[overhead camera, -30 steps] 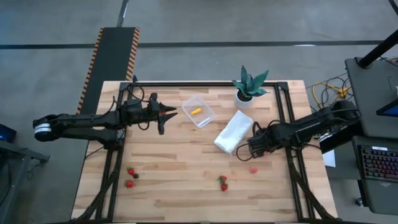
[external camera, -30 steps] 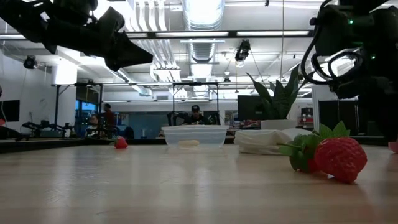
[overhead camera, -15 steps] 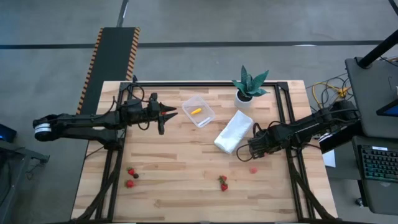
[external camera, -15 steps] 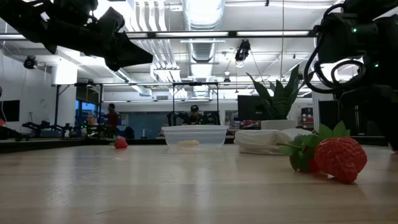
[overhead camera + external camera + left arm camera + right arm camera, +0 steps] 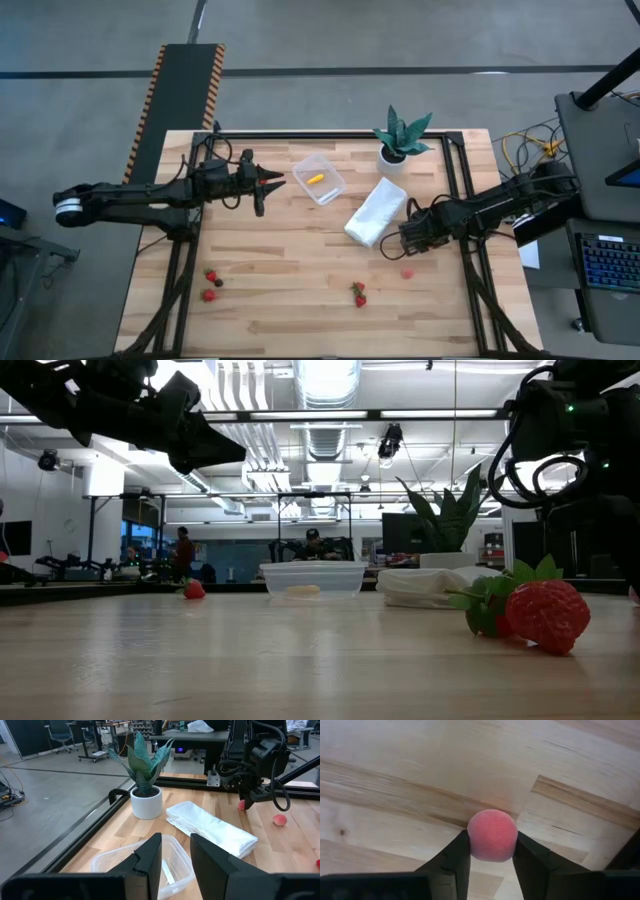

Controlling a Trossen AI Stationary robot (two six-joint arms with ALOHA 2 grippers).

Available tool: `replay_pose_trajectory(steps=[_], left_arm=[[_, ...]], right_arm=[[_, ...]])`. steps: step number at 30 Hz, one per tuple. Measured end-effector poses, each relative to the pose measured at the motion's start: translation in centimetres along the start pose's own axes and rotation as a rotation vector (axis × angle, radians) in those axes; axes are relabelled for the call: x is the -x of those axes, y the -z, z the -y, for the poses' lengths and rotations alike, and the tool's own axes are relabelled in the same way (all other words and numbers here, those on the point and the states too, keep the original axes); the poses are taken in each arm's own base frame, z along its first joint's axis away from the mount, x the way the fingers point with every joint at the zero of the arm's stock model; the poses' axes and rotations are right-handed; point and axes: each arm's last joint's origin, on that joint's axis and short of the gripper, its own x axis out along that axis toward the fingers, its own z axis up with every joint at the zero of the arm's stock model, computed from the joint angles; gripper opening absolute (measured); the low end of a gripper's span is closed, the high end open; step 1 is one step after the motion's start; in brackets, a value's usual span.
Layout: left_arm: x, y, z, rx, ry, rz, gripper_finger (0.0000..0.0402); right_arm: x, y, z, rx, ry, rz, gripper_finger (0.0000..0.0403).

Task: Pick and placing Produce into tupperware
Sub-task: Put the top apricot into the transparent bin

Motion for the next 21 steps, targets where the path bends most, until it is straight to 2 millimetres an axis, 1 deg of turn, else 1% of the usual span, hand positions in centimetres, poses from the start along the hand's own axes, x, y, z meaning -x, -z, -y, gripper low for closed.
replay_pose_trajectory(steps=[7, 15, 21], left_arm=[[0.0, 0.0, 0.0, 0.000, 0.001, 0.000, 0.0088], [0.0, 0.0, 0.0, 0.000, 0.003, 0.004, 0.0088], [0.0, 0.0, 0.0, 0.000, 0.002, 0.004, 0.0088]], right_arm=[[0.4, 0.0, 0.0, 0.032, -0.021, 0.003, 0.0123], [2.6, 0.2, -0.1, 0.121, -0.151, 0.052, 0.0118], [4.5, 0.3, 0.0, 0.164, -0.328, 0.141, 0.0119]])
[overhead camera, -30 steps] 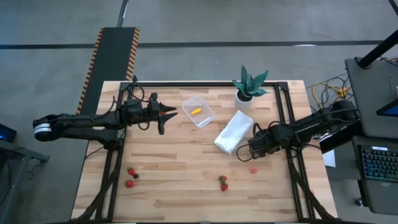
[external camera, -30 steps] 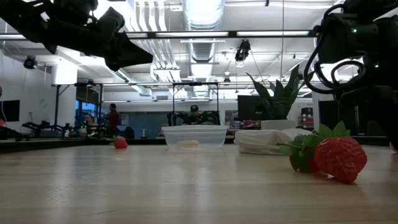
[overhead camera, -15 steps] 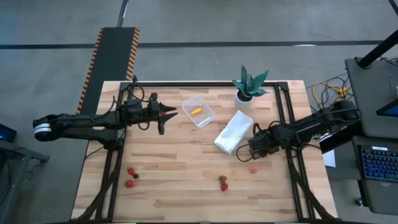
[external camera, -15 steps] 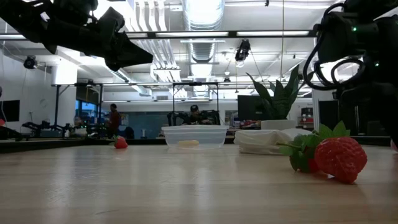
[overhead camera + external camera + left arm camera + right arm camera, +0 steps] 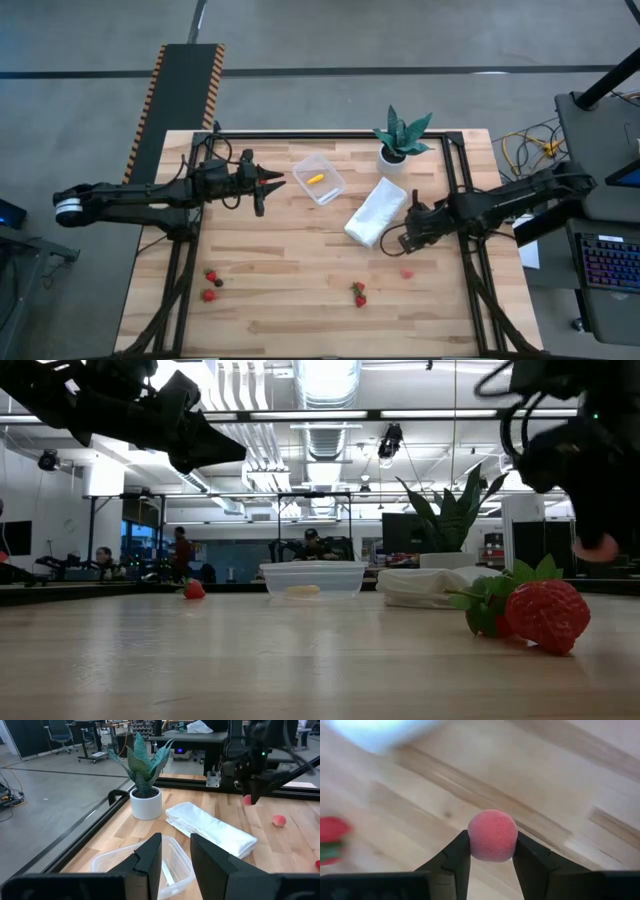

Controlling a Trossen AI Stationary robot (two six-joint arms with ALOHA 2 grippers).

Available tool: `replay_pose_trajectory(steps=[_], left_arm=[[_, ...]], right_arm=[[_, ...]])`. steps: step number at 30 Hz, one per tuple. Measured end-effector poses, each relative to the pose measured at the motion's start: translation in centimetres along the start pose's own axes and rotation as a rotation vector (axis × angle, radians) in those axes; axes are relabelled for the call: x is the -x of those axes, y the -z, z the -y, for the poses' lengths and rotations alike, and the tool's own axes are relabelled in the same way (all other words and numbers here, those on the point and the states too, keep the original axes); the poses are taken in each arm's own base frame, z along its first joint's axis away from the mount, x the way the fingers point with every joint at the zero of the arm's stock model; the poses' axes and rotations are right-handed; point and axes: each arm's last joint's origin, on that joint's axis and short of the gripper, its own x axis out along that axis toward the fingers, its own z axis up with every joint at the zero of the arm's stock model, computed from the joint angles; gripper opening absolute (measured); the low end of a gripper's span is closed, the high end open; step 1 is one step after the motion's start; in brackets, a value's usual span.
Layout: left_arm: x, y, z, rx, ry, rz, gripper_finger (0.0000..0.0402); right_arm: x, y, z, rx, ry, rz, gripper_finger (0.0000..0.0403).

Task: Pick and placing Produce into tupperware
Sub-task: Put the top apricot into the transparent bin

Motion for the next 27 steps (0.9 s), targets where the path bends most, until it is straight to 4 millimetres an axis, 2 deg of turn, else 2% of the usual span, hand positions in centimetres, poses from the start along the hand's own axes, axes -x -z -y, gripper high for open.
replay_pose_trajectory(steps=[5, 15, 27], left_arm=[[0.0, 0.0, 0.0, 0.000, 0.000, -0.001, 0.0088], [0.0, 0.0, 0.0, 0.000, -0.004, -0.003, 0.0088], [0.0, 0.0, 0.0, 0.000, -0.003, 0.000, 0.0088]], right_arm=[[1.5, -0.3, -0.8, 0.090, -0.183, 0.112, 0.0119], [3.0, -1.4, -3.8, 0.443, -0.631, 0.479, 0.0118], [3.3, -3.0, -5.6, 0.748, -0.920, 0.877, 0.0118]])
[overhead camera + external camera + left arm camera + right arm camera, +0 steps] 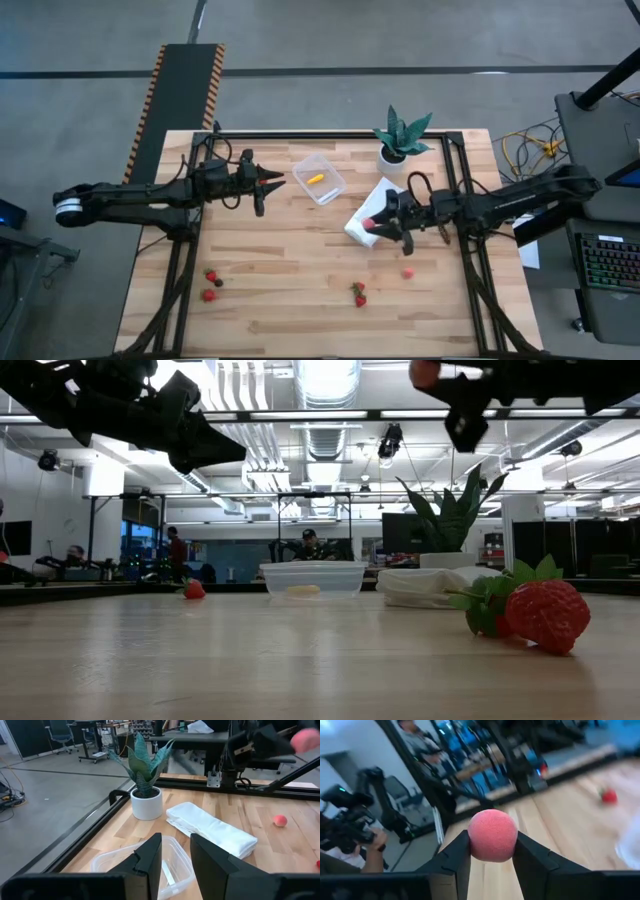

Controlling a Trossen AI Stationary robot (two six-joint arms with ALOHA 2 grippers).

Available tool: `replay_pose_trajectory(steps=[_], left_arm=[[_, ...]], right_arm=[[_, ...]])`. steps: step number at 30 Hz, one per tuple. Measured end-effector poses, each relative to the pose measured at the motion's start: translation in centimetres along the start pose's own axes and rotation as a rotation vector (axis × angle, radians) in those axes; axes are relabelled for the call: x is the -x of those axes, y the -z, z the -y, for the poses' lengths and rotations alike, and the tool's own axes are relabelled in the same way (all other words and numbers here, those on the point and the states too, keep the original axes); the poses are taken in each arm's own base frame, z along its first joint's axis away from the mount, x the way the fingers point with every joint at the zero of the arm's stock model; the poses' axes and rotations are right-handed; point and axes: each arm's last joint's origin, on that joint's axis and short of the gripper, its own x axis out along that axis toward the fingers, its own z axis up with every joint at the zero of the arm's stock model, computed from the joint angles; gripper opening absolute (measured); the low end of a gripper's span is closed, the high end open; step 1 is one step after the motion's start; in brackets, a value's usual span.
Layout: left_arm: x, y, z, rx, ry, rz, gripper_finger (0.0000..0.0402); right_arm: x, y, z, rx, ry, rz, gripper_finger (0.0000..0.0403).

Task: Pick and placing Produce into tupperware
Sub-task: Put the top apricot into the transparent bin

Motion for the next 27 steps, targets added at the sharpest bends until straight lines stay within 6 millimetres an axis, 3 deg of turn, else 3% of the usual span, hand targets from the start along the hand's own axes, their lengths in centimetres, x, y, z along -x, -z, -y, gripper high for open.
replay_pose_trajectory(steps=[7, 11, 19, 27], left_arm=[[0.0, 0.0, 0.0, -0.007, 0.000, 0.003, 0.0088], [0.0, 0.0, 0.0, -0.008, 0.000, 0.003, 0.0088], [0.0, 0.0, 0.0, -0.028, 0.001, 0.003, 0.0088], [0.0, 0.1, 0.0, -0.026, 0.004, -0.001, 0.0088]], right_arm=[[-1.7, -0.3, 0.7, 0.206, -0.245, 0.108, 0.0119], [-2.3, 0.1, 1.2, 0.409, -0.417, 0.115, 0.0118], [-3.5, 0.8, 2.0, 0.747, -0.388, 0.139, 0.0115], [-3.9, 0.5, 1.9, 0.753, -0.390, 0.149, 0.0112]])
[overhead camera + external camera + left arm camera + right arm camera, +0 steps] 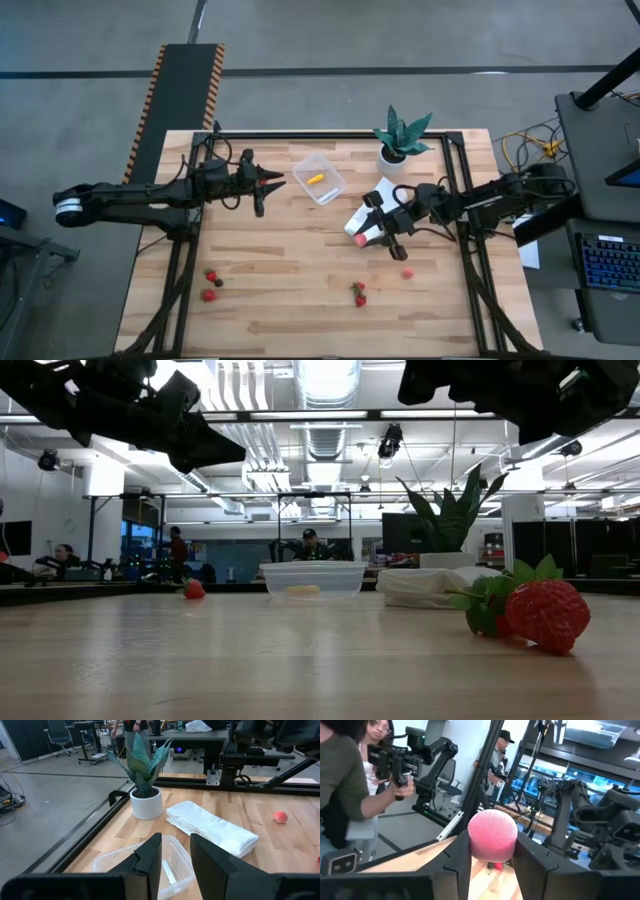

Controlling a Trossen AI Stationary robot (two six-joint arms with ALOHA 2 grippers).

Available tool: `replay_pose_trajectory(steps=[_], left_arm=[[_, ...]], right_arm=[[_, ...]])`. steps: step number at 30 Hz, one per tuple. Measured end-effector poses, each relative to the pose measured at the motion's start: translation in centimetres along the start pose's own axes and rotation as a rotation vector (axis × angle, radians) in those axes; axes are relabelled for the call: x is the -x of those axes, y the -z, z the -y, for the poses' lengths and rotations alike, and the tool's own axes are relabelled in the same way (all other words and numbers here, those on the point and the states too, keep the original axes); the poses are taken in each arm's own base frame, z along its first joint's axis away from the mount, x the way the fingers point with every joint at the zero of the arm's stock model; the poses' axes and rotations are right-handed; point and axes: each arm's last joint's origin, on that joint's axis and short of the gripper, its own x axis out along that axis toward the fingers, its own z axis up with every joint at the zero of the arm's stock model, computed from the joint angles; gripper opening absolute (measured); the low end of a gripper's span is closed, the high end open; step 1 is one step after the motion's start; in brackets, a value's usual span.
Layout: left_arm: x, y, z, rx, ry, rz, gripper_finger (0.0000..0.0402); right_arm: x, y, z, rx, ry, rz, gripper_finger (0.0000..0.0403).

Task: Pick and placing Produce into tupperware
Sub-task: Put the top apricot into the transparent bin

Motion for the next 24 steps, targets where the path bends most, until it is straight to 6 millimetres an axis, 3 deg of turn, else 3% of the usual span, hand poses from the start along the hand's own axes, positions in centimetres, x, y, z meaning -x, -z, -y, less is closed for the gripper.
replay_pose_trajectory(steps=[6, 12, 16, 24], left_arm=[[0.0, 0.0, 0.0, 0.000, -0.001, 0.000, 0.0088], [0.0, 0.0, 0.0, 0.000, -0.001, 0.000, 0.0088], [0.0, 0.0, 0.0, 0.000, -0.002, 0.000, 0.0088], [0.0, 0.0, 0.0, -0.002, -0.005, 0.000, 0.0088]], right_arm=[[-0.4, -1.7, 1.1, -0.262, 0.029, 0.091, 0.0112], [-0.8, -2.4, 3.7, -0.743, 0.200, 0.107, 0.0112], [-1.4, -1.5, 5.3, -0.902, 0.397, -0.100, 0.0112], [-1.9, -3.0, 9.4, -0.915, 0.811, -0.665, 0.0111]])
